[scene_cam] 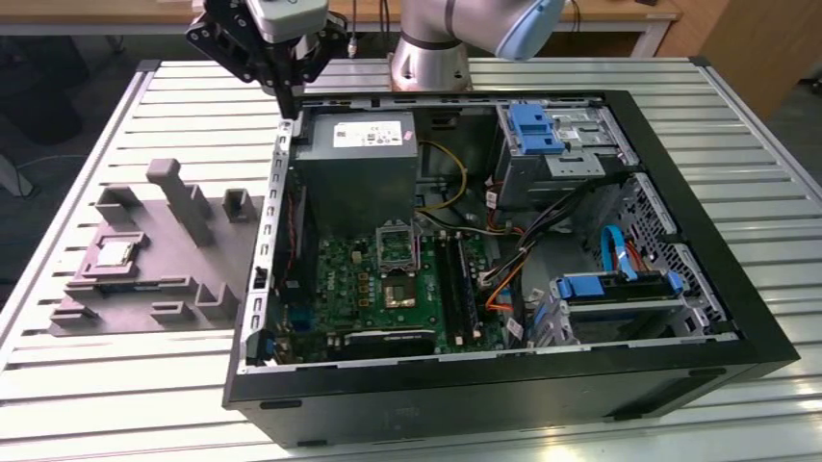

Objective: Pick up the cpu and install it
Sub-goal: 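Reach for the cpu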

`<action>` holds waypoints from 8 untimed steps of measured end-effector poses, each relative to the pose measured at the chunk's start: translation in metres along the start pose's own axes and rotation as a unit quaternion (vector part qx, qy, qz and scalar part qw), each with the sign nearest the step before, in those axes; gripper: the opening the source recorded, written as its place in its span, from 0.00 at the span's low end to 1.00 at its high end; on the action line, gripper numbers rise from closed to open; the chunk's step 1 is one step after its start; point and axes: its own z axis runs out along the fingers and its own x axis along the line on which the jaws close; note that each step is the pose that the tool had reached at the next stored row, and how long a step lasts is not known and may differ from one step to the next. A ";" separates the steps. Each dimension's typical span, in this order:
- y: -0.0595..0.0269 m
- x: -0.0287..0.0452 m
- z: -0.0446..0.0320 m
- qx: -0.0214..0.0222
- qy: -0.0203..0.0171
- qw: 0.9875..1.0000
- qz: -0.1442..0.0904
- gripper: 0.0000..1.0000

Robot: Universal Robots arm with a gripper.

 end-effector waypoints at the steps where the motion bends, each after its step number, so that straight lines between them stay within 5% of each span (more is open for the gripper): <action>1: 0.0000 0.0005 0.0000 0.000 0.000 1.000 0.000 0.11; 8: -0.0002 0.0032 0.0000 0.000 0.000 1.000 0.000 0.11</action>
